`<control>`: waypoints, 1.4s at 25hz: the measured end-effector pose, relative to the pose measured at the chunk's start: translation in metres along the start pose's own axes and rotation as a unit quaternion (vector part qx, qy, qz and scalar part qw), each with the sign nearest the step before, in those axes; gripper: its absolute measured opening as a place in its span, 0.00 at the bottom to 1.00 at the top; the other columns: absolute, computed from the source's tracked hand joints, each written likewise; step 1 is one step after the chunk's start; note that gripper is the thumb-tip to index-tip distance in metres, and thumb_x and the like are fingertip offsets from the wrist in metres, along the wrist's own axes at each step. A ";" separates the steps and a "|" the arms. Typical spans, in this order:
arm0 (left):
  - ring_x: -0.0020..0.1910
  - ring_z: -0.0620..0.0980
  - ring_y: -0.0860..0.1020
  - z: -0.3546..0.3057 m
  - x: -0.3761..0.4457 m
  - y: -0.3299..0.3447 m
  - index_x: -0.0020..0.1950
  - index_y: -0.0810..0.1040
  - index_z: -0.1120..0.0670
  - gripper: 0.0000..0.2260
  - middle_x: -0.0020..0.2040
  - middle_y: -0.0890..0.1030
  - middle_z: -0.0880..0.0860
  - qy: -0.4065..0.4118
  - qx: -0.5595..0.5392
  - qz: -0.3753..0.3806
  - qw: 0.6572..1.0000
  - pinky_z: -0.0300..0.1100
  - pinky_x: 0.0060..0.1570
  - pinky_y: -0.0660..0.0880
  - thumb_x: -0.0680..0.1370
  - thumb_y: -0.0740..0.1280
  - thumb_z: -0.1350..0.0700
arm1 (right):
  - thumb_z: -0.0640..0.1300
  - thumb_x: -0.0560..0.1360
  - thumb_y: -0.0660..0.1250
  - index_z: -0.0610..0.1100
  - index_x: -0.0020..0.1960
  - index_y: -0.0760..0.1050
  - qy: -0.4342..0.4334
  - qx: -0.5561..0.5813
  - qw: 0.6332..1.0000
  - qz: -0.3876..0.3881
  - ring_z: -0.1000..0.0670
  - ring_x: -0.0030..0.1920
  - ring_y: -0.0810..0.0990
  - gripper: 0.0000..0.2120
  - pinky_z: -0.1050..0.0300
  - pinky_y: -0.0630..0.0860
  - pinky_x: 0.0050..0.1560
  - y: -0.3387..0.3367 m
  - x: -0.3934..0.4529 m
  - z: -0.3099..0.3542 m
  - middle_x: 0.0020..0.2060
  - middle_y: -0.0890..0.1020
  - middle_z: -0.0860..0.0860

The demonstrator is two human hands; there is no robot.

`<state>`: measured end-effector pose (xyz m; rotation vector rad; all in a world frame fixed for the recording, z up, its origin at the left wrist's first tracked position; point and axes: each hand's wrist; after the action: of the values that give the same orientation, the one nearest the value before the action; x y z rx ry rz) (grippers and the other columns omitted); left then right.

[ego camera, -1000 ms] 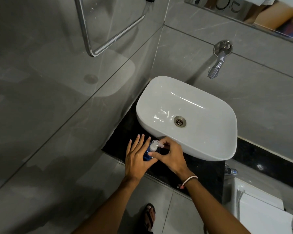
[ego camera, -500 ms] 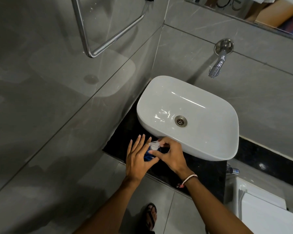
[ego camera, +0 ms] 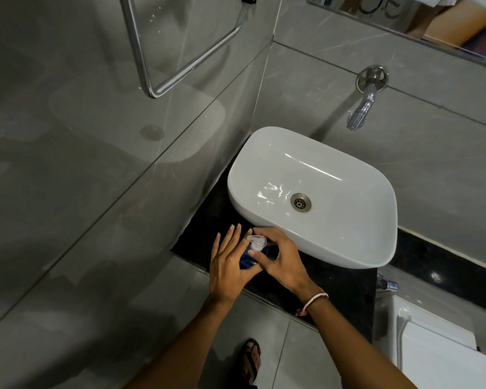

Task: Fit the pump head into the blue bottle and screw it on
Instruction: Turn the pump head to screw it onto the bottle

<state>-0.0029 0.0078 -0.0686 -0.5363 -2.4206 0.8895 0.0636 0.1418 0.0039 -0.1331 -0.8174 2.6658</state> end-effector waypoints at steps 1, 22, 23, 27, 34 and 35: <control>0.75 0.54 0.67 0.000 0.000 0.000 0.70 0.75 0.55 0.33 0.72 0.74 0.57 -0.001 0.001 0.002 1.000 0.61 0.73 0.63 0.69 0.76 0.44 | 0.48 0.72 0.78 0.51 0.61 0.82 -0.008 -0.010 1.000 0.003 0.60 0.61 0.78 0.18 0.62 0.75 0.65 0.000 0.000 0.000 0.56 0.82 0.59; 0.75 0.53 0.67 0.000 -0.002 -0.002 0.70 0.75 0.54 0.33 0.72 0.75 0.57 0.000 0.001 0.001 1.000 0.60 0.74 0.62 0.67 0.78 0.46 | 0.52 0.75 0.75 0.52 0.63 0.82 -0.043 -0.069 0.995 -0.054 0.56 0.59 0.78 0.17 0.68 0.73 0.61 0.010 -0.009 -0.005 0.55 0.84 0.56; 0.75 0.53 0.67 0.001 -0.001 -0.001 0.70 0.75 0.54 0.33 0.72 0.75 0.57 0.001 0.003 0.002 1.000 0.60 0.74 0.62 0.67 0.78 0.46 | 0.52 0.74 0.75 0.52 0.63 0.82 -0.039 -0.064 0.995 -0.059 0.56 0.59 0.78 0.18 0.69 0.72 0.61 0.010 -0.009 -0.004 0.55 0.84 0.56; 0.74 0.55 0.68 0.002 -0.001 0.000 0.68 0.77 0.56 0.33 0.71 0.75 0.58 0.004 0.001 0.002 1.000 0.63 0.72 0.65 0.66 0.79 0.47 | 0.49 0.78 0.72 0.52 0.68 0.79 -0.073 -0.081 0.994 -0.018 0.55 0.64 0.74 0.18 0.69 0.67 0.67 0.006 -0.009 -0.003 0.62 0.80 0.56; 0.73 0.55 0.70 0.004 0.000 -0.002 0.68 0.77 0.54 0.32 0.70 0.76 0.57 0.017 0.024 0.003 1.000 0.63 0.72 0.65 0.66 0.78 0.45 | 0.49 0.78 0.71 0.50 0.67 0.79 -0.068 -0.101 0.992 -0.028 0.54 0.62 0.75 0.18 0.70 0.69 0.64 0.009 -0.011 -0.003 0.59 0.82 0.54; 0.73 0.56 0.70 0.003 0.000 -0.002 0.67 0.78 0.55 0.31 0.70 0.76 0.58 0.014 0.024 0.003 1.000 0.63 0.71 0.65 0.66 0.78 0.46 | 0.49 0.79 0.71 0.49 0.68 0.79 -0.075 -0.101 0.992 -0.017 0.54 0.63 0.75 0.18 0.71 0.66 0.66 0.007 -0.010 -0.003 0.61 0.81 0.53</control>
<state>-0.0049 0.0045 -0.0698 -0.5346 -2.3673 0.9336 0.0716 0.1343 -0.0033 0.0309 -1.1264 2.5798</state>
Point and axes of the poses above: each hand's wrist, its own x-axis towards the middle knuckle, its own y-axis out of the palm, z = x × y
